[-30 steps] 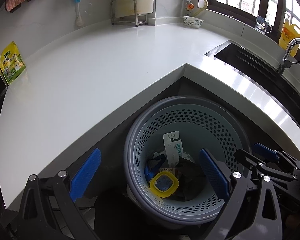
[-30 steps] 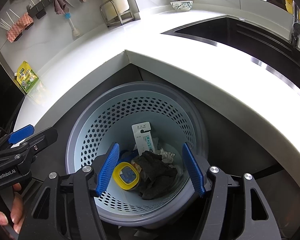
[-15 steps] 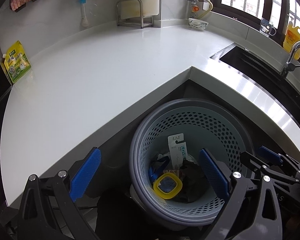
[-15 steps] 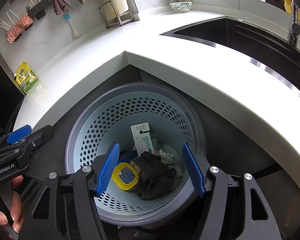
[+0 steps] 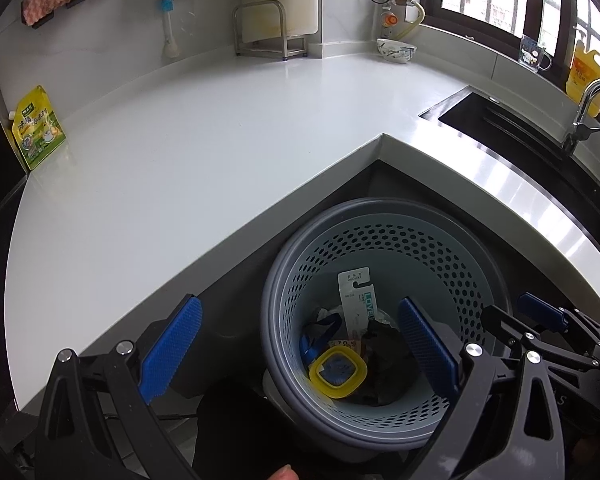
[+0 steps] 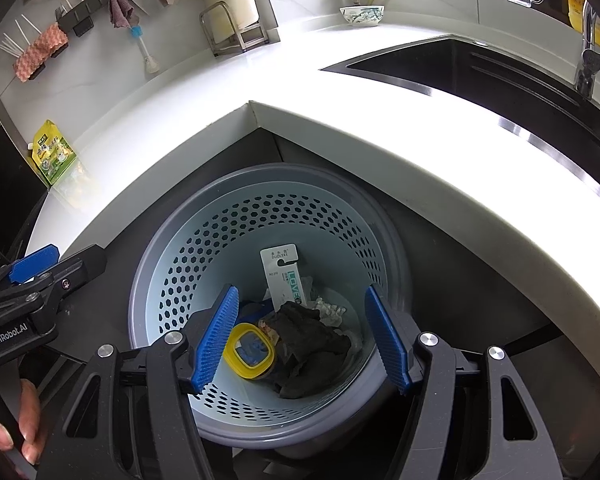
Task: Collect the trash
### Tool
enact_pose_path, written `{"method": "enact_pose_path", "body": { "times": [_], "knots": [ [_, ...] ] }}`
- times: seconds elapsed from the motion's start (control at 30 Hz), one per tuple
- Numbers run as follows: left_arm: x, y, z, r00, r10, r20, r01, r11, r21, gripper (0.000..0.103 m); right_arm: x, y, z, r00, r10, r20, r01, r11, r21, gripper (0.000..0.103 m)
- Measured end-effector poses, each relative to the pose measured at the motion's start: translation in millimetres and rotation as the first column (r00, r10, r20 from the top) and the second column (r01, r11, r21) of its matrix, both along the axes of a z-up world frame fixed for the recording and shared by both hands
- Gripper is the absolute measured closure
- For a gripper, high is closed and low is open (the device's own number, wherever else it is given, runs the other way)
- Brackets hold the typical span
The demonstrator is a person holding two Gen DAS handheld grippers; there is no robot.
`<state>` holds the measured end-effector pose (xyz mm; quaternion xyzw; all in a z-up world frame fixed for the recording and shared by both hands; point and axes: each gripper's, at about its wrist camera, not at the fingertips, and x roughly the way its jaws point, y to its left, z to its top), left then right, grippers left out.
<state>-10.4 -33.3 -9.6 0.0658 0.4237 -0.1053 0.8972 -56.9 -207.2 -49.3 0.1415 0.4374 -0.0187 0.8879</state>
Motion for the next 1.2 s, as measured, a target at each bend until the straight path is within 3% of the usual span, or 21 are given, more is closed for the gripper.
{"method": "enact_pose_path", "body": {
  "times": [1.2],
  "knots": [
    [-1.2,4.9,-5.3,1.000,0.025,-0.018,-0.025,1.000,-0.010,0.006,-0.4,1.8,-1.1,1.000,0.011,0.002,-0.011,1.000,-0.004,0.040]
  ]
}}
